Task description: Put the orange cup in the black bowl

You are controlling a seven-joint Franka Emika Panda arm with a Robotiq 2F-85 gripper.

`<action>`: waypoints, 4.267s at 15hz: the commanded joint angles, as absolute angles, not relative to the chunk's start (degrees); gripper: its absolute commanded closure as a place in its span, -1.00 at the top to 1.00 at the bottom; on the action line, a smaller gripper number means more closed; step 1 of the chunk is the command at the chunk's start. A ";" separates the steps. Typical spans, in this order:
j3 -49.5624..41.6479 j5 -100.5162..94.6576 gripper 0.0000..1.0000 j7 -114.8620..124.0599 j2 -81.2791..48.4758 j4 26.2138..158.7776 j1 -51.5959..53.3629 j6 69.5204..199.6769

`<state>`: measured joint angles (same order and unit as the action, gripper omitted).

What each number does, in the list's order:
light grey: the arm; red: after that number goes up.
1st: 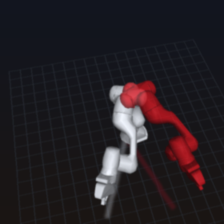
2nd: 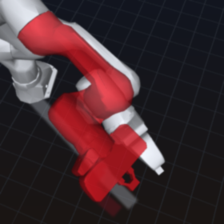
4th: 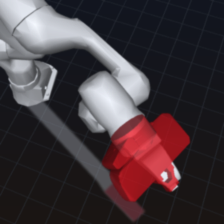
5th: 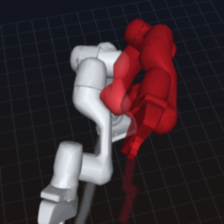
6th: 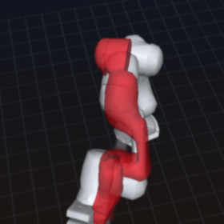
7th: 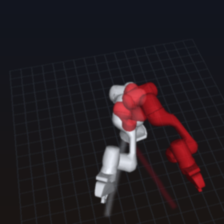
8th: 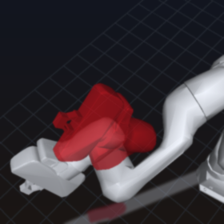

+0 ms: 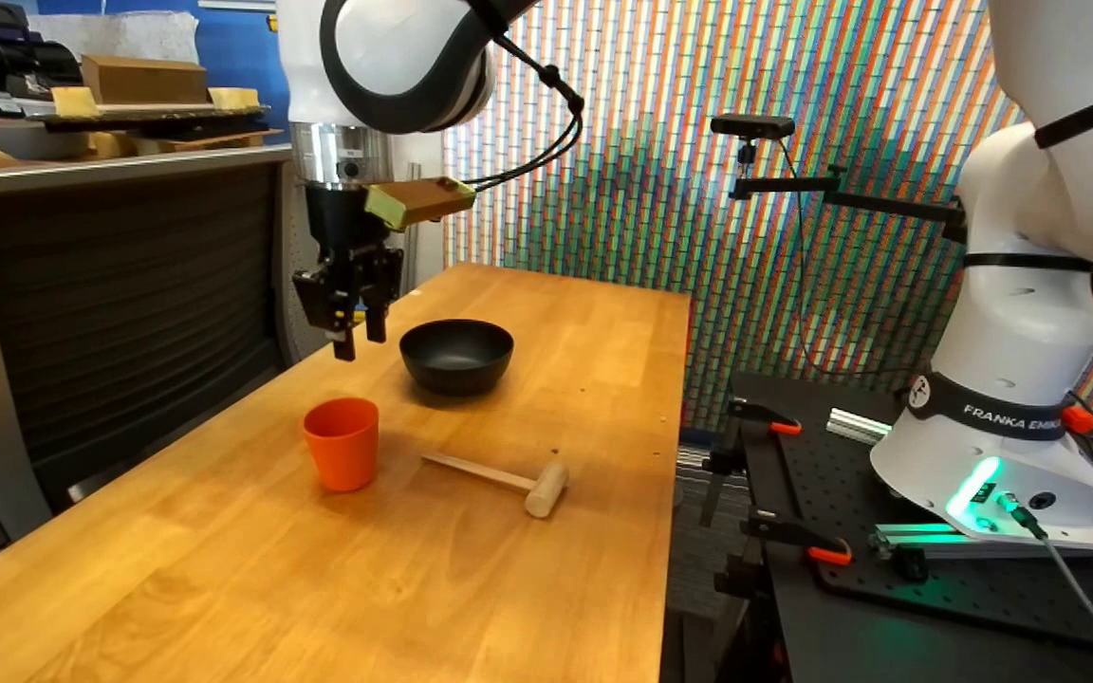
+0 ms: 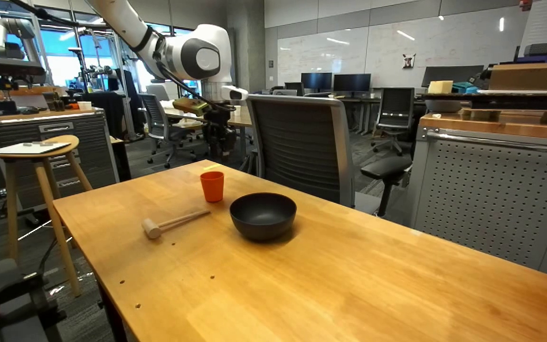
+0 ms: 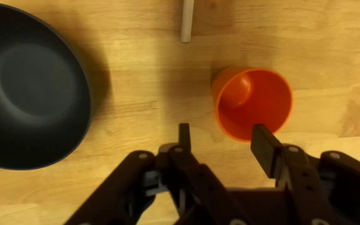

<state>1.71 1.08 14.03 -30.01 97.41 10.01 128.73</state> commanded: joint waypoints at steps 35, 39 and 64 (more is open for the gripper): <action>-3.05 -3.53 0.09 19.19 -26.94 95.85 8.40 122.33; -5.01 -2.00 0.09 24.93 -22.26 103.75 5.64 122.99; -5.69 -10.29 1.00 24.46 -5.70 122.37 4.35 132.17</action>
